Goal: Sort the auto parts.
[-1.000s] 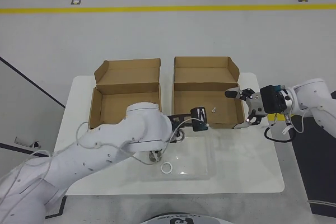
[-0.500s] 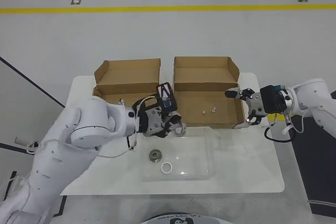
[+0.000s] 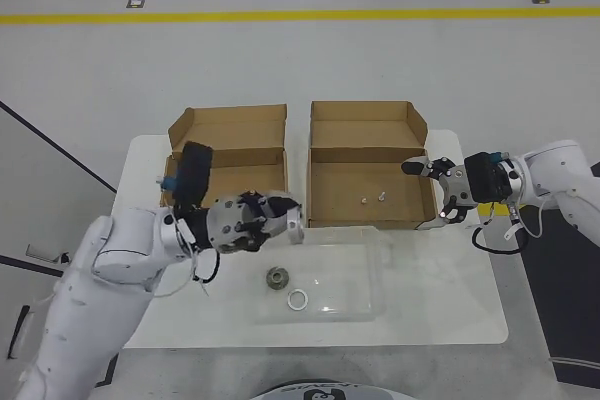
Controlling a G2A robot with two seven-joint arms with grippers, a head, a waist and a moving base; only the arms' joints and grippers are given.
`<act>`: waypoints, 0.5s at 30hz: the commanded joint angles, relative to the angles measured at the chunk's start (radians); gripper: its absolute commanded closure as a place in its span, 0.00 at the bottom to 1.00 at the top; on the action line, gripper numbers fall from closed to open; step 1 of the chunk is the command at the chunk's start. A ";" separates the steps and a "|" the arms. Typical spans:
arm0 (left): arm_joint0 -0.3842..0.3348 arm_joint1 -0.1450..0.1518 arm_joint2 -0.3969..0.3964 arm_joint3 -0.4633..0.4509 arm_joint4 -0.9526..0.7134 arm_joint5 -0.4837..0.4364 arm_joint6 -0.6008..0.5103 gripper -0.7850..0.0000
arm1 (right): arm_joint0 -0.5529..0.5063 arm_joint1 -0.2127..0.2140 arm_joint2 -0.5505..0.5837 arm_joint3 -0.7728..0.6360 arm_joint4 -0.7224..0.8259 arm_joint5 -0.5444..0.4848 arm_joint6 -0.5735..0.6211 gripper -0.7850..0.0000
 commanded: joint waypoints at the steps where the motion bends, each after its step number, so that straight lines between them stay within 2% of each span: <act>1: 0.008 -0.003 -0.006 0.005 0.000 -0.030 0.059 1.00 | 0.000 0.000 0.000 0.000 0.000 0.000 0.000 0.00; 6: 0.016 -0.016 -0.028 0.021 0.017 -0.109 0.225 1.00 | 0.000 0.000 0.000 0.000 0.000 0.000 0.000 0.00; 15: 0.002 -0.039 -0.035 -0.011 0.103 -0.109 0.444 1.00 | 0.000 0.000 0.000 0.000 0.000 0.000 0.000 0.00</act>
